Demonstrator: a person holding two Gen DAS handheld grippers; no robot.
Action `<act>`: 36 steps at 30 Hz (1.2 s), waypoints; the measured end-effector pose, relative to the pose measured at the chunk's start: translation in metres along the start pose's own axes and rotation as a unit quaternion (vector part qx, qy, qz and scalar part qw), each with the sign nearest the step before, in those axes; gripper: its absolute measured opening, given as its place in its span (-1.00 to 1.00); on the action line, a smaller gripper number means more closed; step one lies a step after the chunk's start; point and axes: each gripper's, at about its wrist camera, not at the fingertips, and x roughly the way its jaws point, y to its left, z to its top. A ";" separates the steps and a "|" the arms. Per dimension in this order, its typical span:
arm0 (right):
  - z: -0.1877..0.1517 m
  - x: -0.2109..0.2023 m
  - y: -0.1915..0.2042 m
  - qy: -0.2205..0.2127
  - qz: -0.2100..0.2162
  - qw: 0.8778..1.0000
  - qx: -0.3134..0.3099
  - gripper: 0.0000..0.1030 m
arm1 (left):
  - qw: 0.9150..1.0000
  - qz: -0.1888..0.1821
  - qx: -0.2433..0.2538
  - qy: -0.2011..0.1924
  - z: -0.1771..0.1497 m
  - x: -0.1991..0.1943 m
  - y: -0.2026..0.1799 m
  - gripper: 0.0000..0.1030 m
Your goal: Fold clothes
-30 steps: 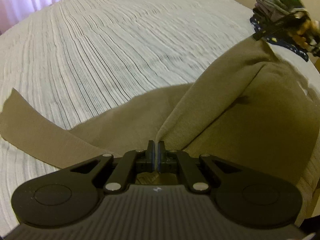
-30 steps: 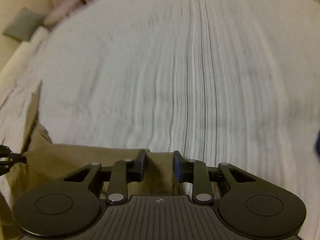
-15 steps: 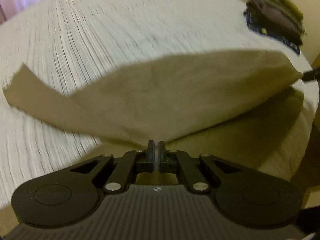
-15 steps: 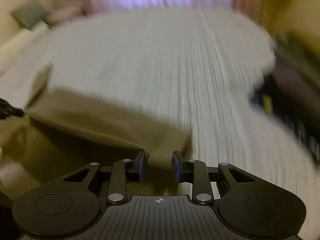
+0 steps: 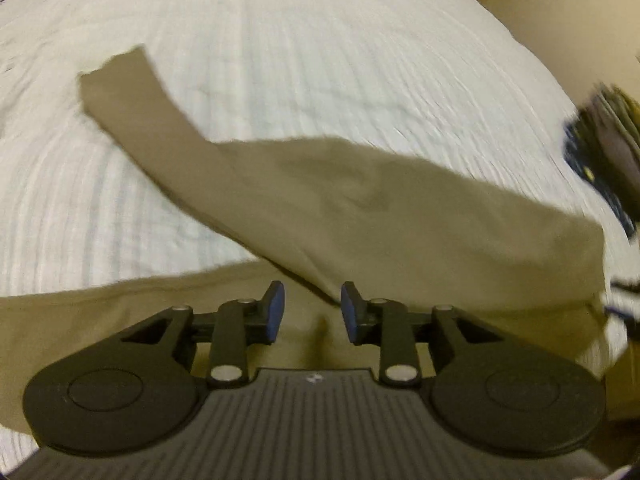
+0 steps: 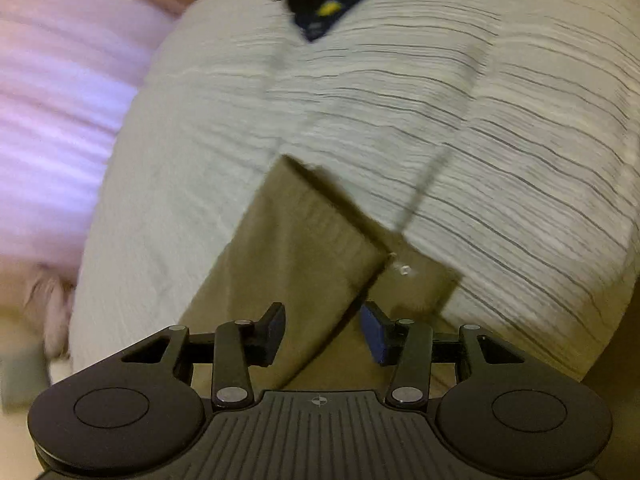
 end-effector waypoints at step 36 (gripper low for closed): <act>-0.004 0.039 0.016 -0.047 -0.111 0.990 0.077 -0.09 | 0.974 0.153 -0.166 -0.004 0.242 0.135 0.208 -1.00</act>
